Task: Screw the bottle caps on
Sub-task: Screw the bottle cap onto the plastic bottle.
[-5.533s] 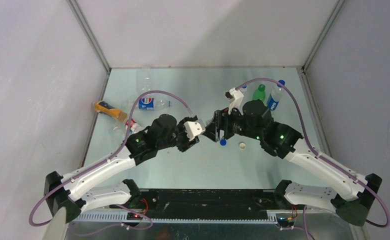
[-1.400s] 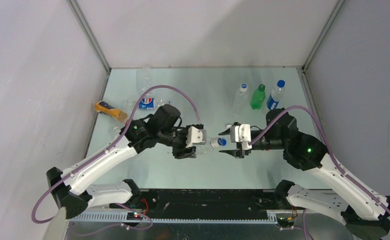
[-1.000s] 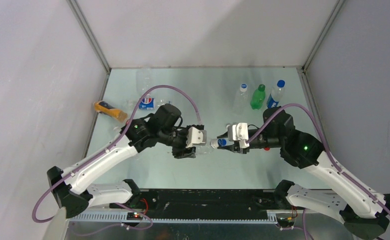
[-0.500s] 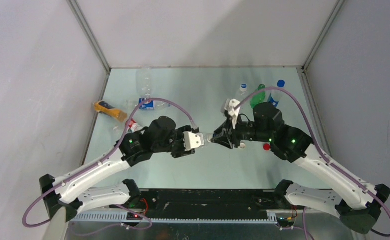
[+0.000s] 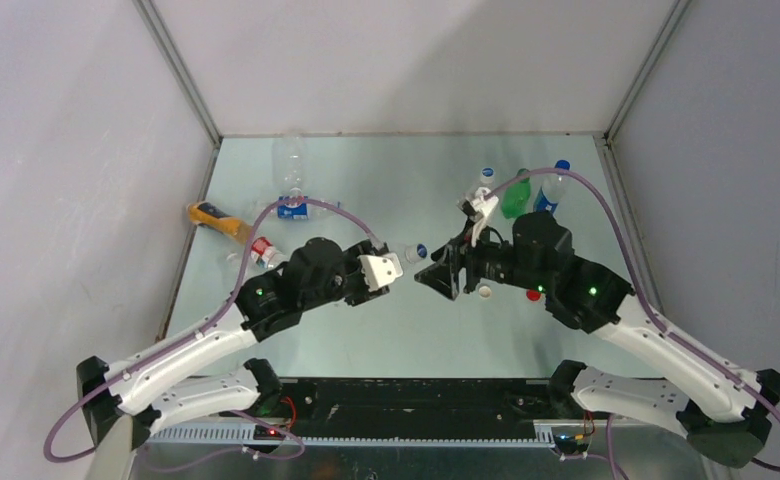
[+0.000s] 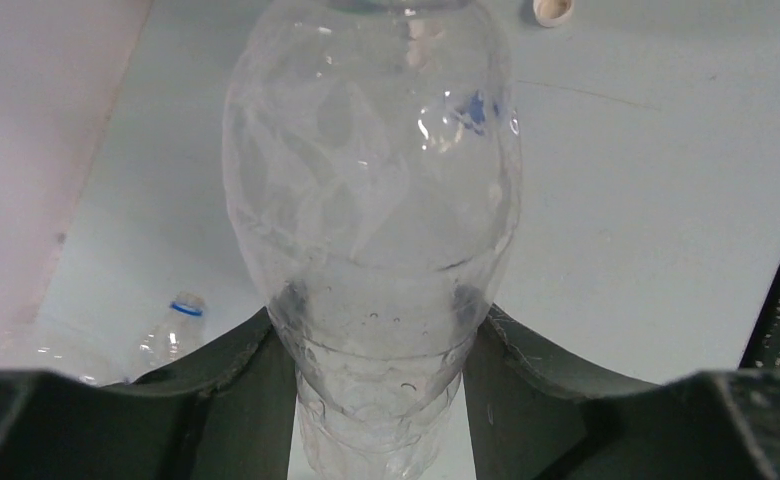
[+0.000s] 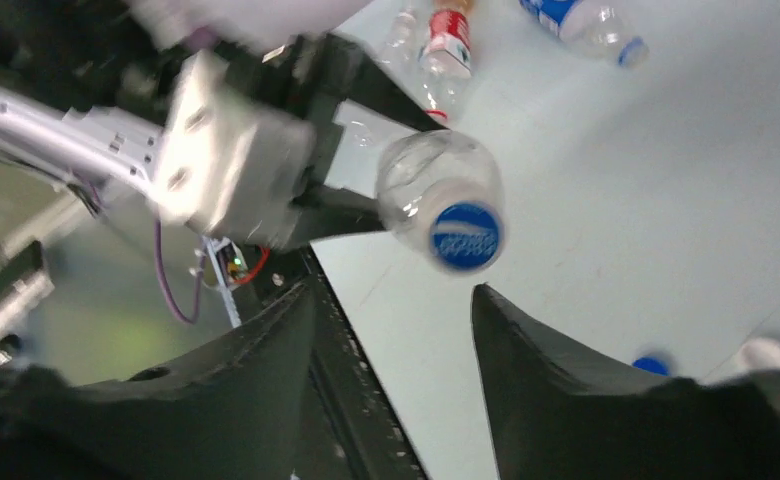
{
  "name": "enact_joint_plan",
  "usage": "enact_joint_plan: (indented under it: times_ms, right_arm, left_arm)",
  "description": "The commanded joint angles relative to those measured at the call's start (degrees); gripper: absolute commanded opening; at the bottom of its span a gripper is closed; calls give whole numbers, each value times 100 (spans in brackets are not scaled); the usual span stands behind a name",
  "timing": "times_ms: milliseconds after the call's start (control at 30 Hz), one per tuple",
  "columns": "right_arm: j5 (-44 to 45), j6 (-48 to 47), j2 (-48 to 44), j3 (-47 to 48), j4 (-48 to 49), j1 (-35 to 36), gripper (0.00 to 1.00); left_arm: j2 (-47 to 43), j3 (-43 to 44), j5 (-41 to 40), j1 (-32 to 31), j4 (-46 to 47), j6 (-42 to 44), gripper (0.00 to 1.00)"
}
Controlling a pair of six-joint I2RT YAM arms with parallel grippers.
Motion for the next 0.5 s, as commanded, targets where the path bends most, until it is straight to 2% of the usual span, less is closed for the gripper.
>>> enact_joint_plan:
  times_ms: [0, 33, 167, 300, 467]
  right_arm:
    - [-661, -1859, -512, 27, 75, 123, 64]
    - [-698, -2506, -597, 31, -12, 123, 65]
    - [-1143, -3968, -757, 32, -466, 124, 69]
    - [-1335, -5119, -803, 29, -894, 128, 71]
    - [-1485, -5811, -764, 30, -893, 127, 67]
  left_arm:
    - [8, 182, 1046, 566, 5, -318, 0]
    - [39, 284, 1256, 625, -193, -231, 0]
    - [183, 705, 2432, 899, -902, 209, 3]
    - [541, 1279, 2973, 959, -1935, 814, 3]
    - [1063, 1778, 3432, 950, -2818, 1233, 3]
